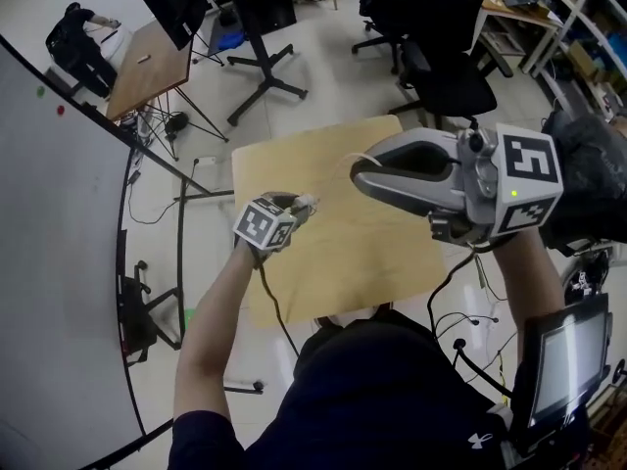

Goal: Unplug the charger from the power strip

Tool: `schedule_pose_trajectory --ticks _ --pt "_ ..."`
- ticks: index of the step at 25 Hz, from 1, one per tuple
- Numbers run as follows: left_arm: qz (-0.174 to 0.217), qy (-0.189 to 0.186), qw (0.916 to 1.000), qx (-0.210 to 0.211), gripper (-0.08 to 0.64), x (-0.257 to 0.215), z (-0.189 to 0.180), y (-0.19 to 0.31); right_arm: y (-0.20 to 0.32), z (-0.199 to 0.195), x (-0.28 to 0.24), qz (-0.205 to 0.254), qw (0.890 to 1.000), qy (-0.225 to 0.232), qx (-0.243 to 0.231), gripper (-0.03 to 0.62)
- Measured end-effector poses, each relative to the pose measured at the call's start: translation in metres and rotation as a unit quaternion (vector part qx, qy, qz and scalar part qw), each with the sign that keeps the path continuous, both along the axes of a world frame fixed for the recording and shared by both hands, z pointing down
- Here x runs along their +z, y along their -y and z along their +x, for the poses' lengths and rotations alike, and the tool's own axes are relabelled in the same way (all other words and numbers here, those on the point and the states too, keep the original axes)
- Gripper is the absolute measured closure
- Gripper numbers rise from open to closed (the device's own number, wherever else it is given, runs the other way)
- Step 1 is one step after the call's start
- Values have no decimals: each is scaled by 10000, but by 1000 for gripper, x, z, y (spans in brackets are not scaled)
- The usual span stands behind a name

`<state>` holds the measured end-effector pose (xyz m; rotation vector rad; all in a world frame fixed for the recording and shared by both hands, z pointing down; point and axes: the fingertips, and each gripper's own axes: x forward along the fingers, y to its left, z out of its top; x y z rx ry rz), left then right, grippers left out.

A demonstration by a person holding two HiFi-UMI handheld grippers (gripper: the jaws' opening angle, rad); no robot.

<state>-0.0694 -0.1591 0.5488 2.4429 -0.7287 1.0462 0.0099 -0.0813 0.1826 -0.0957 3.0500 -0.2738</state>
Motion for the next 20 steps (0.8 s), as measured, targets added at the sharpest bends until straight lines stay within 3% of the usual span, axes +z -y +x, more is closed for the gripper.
schedule_pose_trajectory --ticks 2,6,9,11,15,20 --pt "-224 -14 9958 893 428 8 32 -43 16 -1 -3 94 9998 -80 134 584" --pt "-590 -849 9706 2175 428 -24 76 -113 90 -6 -15 -429 9971 204 597 584" --pt "-561 -1608 9451 2788 426 -67 99 -162 158 11 11 -1261 9821 564 1280 584" --pt "-366 -1981 9298 3082 426 -93 106 -189 195 31 57 -1806 9659 492 1791 584" --pt "-53 -2704 9073 3219 426 -152 104 -212 233 71 156 -2408 9376 -214 2501 584" --pt "28 -4049 8769 2591 426 -230 83 -188 236 88 227 -2902 9164 -433 2722 584"
